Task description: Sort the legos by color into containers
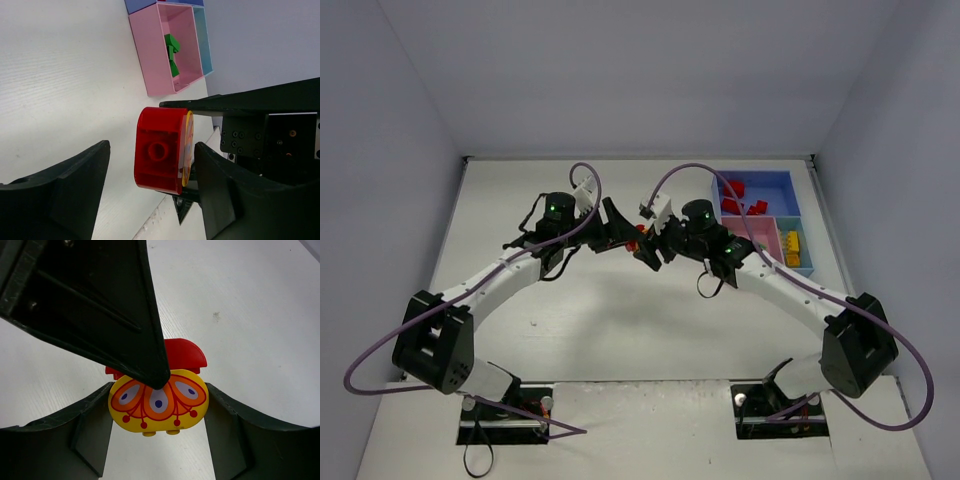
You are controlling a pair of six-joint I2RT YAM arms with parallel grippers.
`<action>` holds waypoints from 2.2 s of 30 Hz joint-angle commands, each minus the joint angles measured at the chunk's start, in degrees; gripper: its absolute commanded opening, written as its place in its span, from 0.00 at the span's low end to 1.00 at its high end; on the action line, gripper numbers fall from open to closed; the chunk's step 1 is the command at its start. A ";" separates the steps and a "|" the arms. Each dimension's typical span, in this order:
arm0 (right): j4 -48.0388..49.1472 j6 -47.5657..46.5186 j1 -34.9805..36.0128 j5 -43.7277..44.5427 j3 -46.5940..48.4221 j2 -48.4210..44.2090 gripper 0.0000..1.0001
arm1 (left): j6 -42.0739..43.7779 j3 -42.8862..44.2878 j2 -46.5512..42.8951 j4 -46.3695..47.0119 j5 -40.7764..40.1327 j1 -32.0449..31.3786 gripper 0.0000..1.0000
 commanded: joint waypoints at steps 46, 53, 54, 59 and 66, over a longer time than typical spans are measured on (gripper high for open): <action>-14.62 53.74 -37.20 47.05 -4.07 -8.38 0.00 | 14.25 1.71 -13.68 -14.29 -4.87 5.48 0.12; -17.61 61.39 -46.17 44.34 0.24 -0.56 0.07 | 15.40 0.66 -14.82 -15.52 -6.72 3.64 0.12; -17.61 61.66 -46.61 44.07 0.85 1.10 0.07 | 15.57 0.57 -14.82 -15.52 -6.90 3.29 0.12; -17.70 63.51 -48.20 41.79 2.43 5.59 0.16 | 16.01 0.92 -14.30 -15.35 -7.86 1.79 0.12; -17.61 62.46 -48.11 38.27 4.28 7.71 0.43 | 16.72 1.36 -13.77 -14.38 -8.65 0.21 0.12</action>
